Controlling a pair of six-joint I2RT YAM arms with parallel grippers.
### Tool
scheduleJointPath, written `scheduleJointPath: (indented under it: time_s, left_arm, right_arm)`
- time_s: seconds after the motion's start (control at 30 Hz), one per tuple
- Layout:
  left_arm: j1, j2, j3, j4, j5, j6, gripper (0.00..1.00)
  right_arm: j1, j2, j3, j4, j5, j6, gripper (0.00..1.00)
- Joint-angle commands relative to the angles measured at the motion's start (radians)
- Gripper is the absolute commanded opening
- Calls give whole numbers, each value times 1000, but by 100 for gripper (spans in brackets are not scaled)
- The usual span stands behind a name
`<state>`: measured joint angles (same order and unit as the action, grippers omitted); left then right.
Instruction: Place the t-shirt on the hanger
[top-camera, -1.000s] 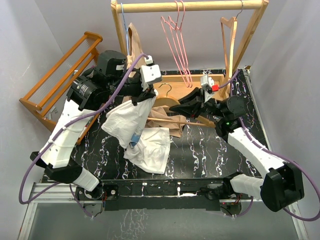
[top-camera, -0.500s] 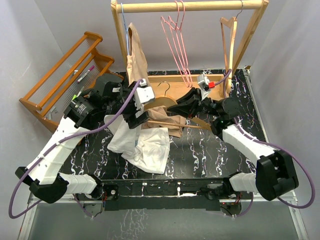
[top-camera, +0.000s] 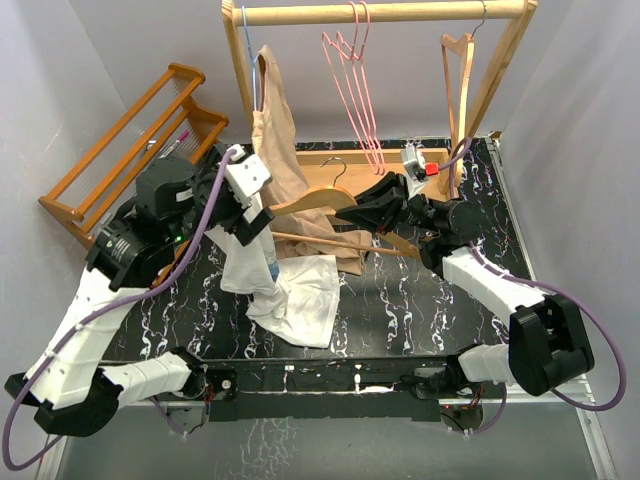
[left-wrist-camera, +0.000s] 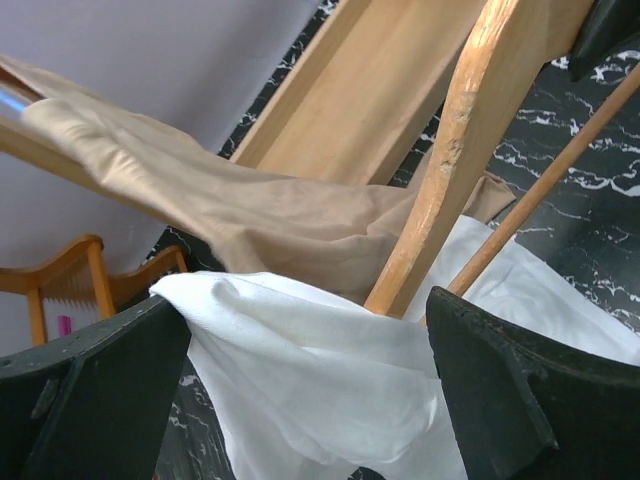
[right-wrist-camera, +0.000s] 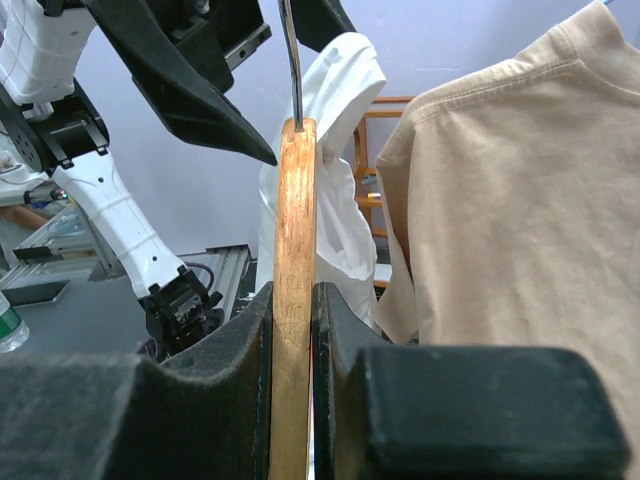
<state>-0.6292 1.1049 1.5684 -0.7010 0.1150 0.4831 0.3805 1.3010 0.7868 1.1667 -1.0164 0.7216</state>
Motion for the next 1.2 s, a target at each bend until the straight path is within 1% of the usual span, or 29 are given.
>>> scheduleJointPath:
  time_s: [0.0, 0.2, 0.33, 0.37, 0.43, 0.5, 0.53, 0.57, 0.7, 0.83, 0.87, 0.9, 0.93, 1.0, 1.03, 1.1, 1.17]
  left_arm:
    - [7, -39, 8, 25, -29, -48, 97]
    - [7, -12, 11, 23, 70, -52, 96]
    - [7, 32, 66, 18, 144, -51, 85]
    - [8, 44, 86, 7, 175, -57, 79]
    - [7, 65, 121, -12, 232, -73, 59]
    - [6, 90, 141, -31, 278, -81, 18]
    - [7, 101, 148, -38, 288, -83, 0]
    - [7, 107, 155, -46, 296, -86, 0]
    - [7, 123, 204, -67, 381, -78, 0]
    - [6, 154, 269, -108, 353, -91, 0]
    - [8, 146, 261, -102, 332, -104, 9]
    - [7, 132, 237, -92, 314, -116, 33]
    - [6, 108, 203, -78, 299, -122, 55]
    - [6, 52, 106, -44, 270, -129, 89]
    - [7, 29, 63, -28, 258, -126, 96]
    - [8, 12, 8, -10, 225, -125, 97]
    - [8, 18, -4, 3, 183, -123, 97]
  right_arm:
    - [6, 6, 12, 160, 24, 58, 8]
    - [7, 32, 18, 213, 17, 97, 8]
    - [6, 26, 19, 199, 5, 92, 8]
    - [6, 25, 20, 194, 3, 88, 8]
    - [6, 26, 21, 189, 1, 83, 8]
    - [5, 30, 23, 192, -1, 85, 8]
    - [6, 31, 23, 192, -1, 84, 8]
    - [5, 32, 22, 194, -2, 83, 8]
    - [6, 32, 17, 184, -9, 76, 8]
    - [6, 28, 9, 184, 2, 68, 8]
    - [6, 27, 7, 181, 8, 65, 8]
    - [6, 26, 5, 178, 12, 62, 8]
    - [6, 28, 4, 178, 15, 61, 8]
    - [6, 34, 3, 183, 19, 62, 8]
    - [5, 38, 3, 189, 19, 67, 8]
    - [6, 49, 5, 210, 19, 81, 8]
    - [6, 60, 8, 235, 14, 101, 8]
